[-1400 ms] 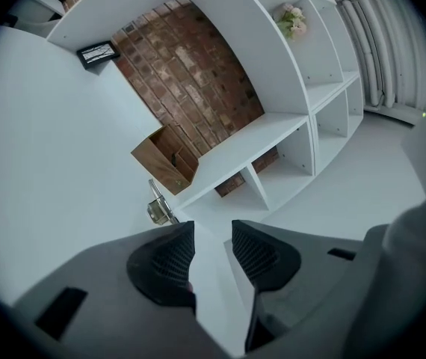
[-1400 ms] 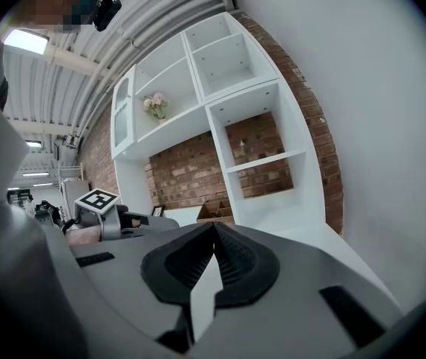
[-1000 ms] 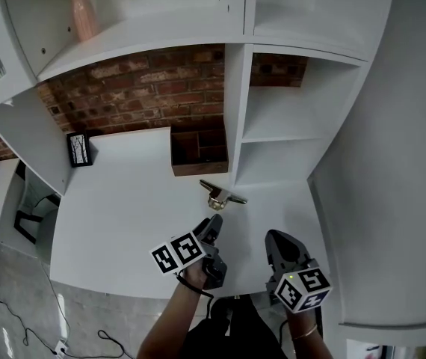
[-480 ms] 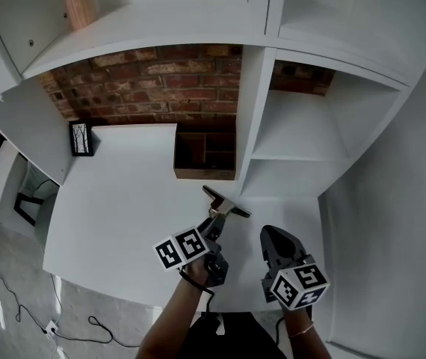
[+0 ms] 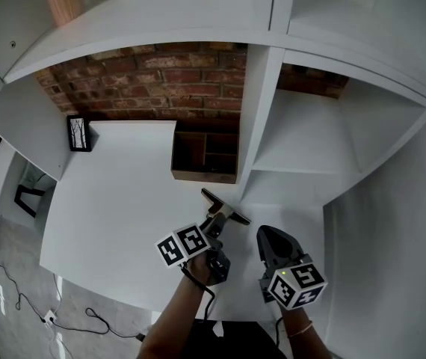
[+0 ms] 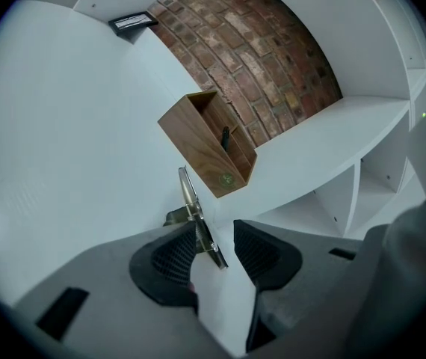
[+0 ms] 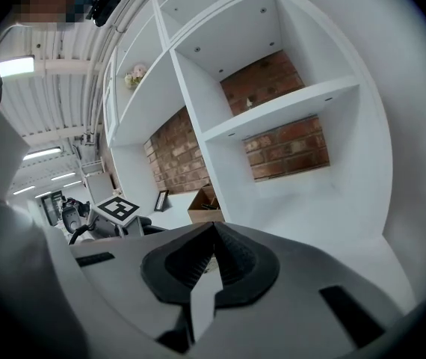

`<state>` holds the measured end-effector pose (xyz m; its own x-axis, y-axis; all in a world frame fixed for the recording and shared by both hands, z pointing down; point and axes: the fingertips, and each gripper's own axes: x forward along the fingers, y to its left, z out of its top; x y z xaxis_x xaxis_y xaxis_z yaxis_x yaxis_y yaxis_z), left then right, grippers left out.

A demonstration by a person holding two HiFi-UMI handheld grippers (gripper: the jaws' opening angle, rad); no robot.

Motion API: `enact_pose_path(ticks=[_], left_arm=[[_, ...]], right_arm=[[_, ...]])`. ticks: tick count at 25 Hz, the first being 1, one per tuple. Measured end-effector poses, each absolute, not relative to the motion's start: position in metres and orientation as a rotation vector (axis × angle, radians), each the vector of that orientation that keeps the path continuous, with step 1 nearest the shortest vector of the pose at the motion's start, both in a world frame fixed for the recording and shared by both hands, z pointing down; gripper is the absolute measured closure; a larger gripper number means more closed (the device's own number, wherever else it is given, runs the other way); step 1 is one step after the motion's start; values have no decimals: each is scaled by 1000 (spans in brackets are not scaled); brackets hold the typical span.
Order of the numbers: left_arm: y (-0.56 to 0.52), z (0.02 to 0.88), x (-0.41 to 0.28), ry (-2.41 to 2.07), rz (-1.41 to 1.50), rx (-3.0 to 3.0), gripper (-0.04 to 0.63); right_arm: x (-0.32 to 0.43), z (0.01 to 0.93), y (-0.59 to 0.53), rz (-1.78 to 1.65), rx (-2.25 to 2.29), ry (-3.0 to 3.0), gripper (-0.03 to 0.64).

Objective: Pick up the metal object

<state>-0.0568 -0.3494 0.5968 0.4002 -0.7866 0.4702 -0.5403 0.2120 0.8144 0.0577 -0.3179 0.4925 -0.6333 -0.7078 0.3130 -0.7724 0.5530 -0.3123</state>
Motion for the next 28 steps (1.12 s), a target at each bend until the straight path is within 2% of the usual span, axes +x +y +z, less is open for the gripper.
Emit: enact_pose_path(ticks=[7, 10, 15, 28], left_arm=[[-358, 608, -56, -1259, -276, 1365, 472], [-359, 609, -57, -1254, -303, 1324, 527], [-362, 614, -57, -1237, -336, 1266, 565], [-345, 587, -49, -1218, -376, 1345, 580]], right_arm=[[54, 502, -324, 671, 1217, -2629, 612], [57, 503, -325, 677, 1211, -2626, 611], [62, 501, -327, 678, 1217, -2627, 611], [61, 492, -323, 664, 1192, -2653, 611]])
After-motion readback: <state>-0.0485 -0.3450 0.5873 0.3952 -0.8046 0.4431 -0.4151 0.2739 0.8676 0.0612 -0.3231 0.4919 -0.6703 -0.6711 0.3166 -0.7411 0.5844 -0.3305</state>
